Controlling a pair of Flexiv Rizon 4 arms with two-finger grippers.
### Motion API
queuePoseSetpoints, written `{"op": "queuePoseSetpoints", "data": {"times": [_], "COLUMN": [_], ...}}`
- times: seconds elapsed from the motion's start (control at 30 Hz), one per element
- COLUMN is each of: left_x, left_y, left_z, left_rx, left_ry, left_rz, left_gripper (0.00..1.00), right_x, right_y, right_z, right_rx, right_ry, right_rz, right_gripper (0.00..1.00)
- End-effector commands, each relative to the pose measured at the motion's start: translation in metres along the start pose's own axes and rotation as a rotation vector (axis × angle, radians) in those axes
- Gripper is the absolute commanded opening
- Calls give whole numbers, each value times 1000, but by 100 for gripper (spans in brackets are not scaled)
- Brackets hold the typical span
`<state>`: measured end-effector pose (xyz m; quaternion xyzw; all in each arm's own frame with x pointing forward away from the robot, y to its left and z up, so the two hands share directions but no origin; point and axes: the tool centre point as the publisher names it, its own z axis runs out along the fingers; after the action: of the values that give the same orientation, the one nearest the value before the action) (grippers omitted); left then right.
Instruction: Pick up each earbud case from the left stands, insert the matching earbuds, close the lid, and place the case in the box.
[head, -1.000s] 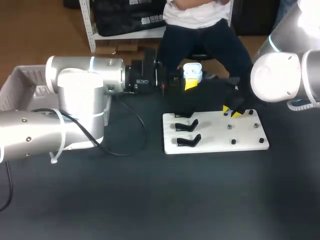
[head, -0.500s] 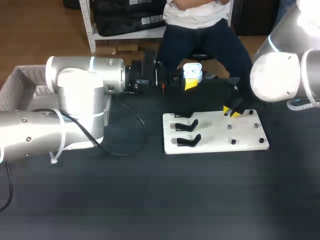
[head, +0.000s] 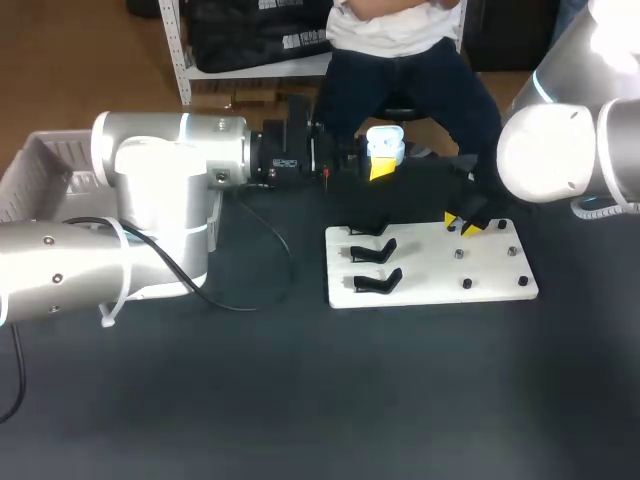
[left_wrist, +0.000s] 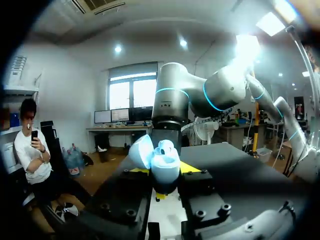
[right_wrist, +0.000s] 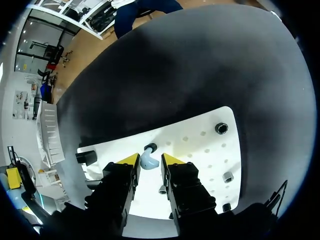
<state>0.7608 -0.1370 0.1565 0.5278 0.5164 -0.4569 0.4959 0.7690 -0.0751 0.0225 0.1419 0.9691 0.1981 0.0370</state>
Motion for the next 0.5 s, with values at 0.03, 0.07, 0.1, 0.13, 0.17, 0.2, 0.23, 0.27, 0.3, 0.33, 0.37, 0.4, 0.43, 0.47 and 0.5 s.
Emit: {"op": "queuePoseSetpoints", "data": {"times": [0.03, 0.07, 0.1, 0.13, 0.17, 0.2, 0.23, 0.27, 0.3, 0.33, 0.37, 0.4, 0.43, 0.47, 0.5], "left_x": [2, 2, 2, 2, 2, 2, 2, 2, 2, 2, 2, 2, 2, 2, 2], "left_y": [-2, -2, -2, -2, -2, -2, -2, -2, -2, -2, -2, -2, -2, -2, -2], "left_z": [0, 0, 0, 0, 0, 0, 0, 0, 0, 0, 0, 0, 0, 0, 0], "left_rx": [-6, -6, -6, -6, -6, -6, -6, -6, -6, -6, -6, -6, -6, -6, -6], "left_ry": [-7, -7, -7, -7, -7, -7, -7, -7, -7, -7, -7, -7, -7, -7, -7], "left_rz": [6, 6, 6, 6, 6, 6, 6, 6, 6, 6, 6, 6, 6, 6, 6], "left_gripper": [0, 0, 0, 0, 0, 0, 0, 0, 0, 0, 0, 0, 0, 0, 0], "right_x": [-2, -2, -1, -1, -1, -1, -1, -1, -1, -1, -1, -1, -1, 0, 1], "right_y": [3, 3, 3, 4, 4, 4, 4, 4, 4, 4, 4, 4, 4, 4, 4], "right_z": [2, 2, 2, 2, 2, 2, 2, 1, 0, -1, -3, -5, -7, -10, -13], "right_rx": [9, 9, 10, 11, 12, 12, 13, 14, 15, 16, 16, 16, 13, 10, 10], "right_ry": [2, 1, 1, 1, 0, 0, 0, -2, -4, -6, -9, -12, -14, -14, -17], "right_rz": [-7, -7, -7, -8, -10, -11, -12, -13, -13, -13, -13, -13, -12, -12, -13], "right_gripper": [12, 0, 0, 0, 0, 0, 0, 0, 0, 0, 0, 0, 0, 0, 0]}}
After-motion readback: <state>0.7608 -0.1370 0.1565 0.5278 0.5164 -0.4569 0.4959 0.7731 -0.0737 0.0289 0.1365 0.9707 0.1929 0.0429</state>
